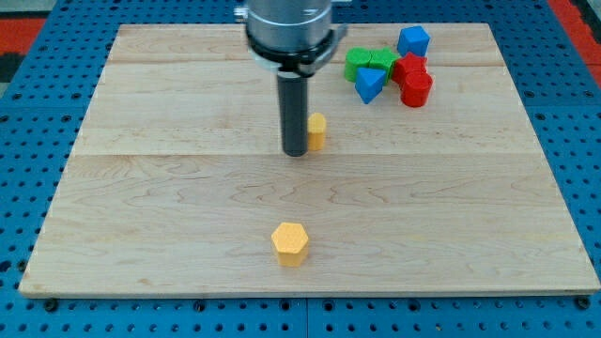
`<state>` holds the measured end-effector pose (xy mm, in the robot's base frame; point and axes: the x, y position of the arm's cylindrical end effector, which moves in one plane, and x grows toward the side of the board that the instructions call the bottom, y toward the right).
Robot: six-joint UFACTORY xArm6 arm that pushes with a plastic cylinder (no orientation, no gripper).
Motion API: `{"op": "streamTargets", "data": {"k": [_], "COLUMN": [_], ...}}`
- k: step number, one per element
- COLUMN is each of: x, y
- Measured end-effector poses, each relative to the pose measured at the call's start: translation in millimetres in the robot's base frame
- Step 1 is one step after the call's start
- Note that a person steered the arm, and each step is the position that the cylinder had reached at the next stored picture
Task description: Move the yellow hexagon closer to green circle
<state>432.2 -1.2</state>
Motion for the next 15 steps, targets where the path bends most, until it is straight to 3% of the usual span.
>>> {"op": "streamTargets", "data": {"k": [2,3,5,6,7,9,11,13,14,15], "x": [-68,-39,148,187,163,67,-27,-102,-121,-113], "y": [29,45,61,21,-14,-21,-23,17,27,-7]}}
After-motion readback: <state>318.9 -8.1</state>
